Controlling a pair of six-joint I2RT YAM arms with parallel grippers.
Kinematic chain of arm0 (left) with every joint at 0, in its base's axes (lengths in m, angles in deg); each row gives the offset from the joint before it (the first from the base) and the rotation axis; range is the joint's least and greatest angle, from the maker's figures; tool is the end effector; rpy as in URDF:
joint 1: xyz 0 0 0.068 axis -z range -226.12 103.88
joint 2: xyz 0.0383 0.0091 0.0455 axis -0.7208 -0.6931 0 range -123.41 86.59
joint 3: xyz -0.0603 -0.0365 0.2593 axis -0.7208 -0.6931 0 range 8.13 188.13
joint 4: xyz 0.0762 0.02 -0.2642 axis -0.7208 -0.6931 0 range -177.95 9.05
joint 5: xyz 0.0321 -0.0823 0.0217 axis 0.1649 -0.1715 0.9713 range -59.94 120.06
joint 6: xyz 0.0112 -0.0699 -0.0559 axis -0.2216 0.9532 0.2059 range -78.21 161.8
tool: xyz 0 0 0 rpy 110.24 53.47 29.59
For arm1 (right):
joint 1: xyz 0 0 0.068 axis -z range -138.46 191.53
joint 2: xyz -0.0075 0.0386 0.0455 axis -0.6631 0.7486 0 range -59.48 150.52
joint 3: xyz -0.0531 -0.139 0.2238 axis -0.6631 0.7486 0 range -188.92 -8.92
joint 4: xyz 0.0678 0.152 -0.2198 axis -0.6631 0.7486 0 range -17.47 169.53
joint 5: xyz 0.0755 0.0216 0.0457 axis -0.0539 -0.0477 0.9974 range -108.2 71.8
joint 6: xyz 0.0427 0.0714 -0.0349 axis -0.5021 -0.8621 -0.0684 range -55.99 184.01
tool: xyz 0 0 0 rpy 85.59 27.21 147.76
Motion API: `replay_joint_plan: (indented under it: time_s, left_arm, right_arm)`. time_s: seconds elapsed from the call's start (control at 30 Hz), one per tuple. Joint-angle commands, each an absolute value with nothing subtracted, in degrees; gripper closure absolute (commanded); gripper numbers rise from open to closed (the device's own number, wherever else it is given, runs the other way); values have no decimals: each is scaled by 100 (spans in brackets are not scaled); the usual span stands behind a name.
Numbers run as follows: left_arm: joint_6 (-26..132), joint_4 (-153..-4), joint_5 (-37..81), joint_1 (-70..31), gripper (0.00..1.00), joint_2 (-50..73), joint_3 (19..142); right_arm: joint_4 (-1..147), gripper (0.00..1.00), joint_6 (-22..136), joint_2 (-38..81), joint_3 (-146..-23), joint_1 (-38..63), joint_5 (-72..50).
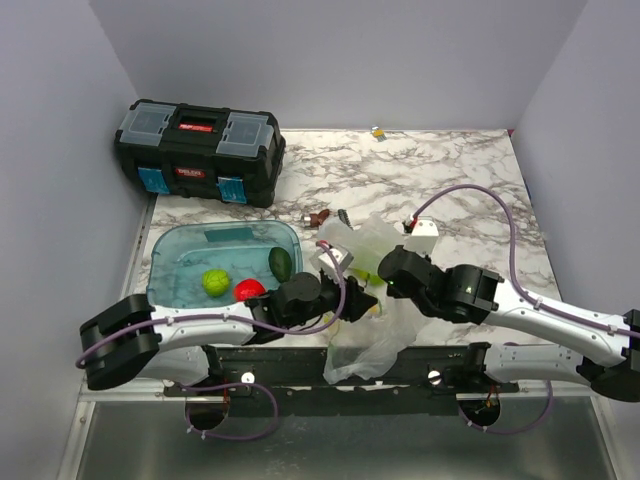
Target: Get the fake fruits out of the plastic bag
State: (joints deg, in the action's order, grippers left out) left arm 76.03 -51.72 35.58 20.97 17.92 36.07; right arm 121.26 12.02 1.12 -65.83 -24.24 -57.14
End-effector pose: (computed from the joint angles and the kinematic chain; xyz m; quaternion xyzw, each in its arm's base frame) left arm 0.1290 -0.2853 0.2005 0.1896 0.7505 -0.4652 0.4295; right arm 0.1444 0.1973 0.2747 -0.0005 0.8990 0.0969 0.4271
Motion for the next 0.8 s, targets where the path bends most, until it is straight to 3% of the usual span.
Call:
replay_joint_plan:
  time_s: [0.0,0.23,0.47,0.63,0.77]
  left_arm:
    - [7472,-5390,3803,2078,52,925,4199]
    - [7402,-5296,3961,1829,51,-2,4697]
    - [7185,-5602,4122,1749,36,-706,5486]
    - [7236,-5756,4464,1717,18,-992,5821]
    - [7365,-5910,4660,1654,12,-1384,6163]
  right_arm:
    - [11931,99,1260,39,-6524,-2417,-5579]
    - [11935,100,1304,81,-6650,-2419,-5460]
    - [11944,99,1278,-4,-6577,-2416,-5346]
    - [11988,99,1252,-93,-6548,-2420,-5275]
    - [12002,99,1224,-145,-6503,-2418,-5242]
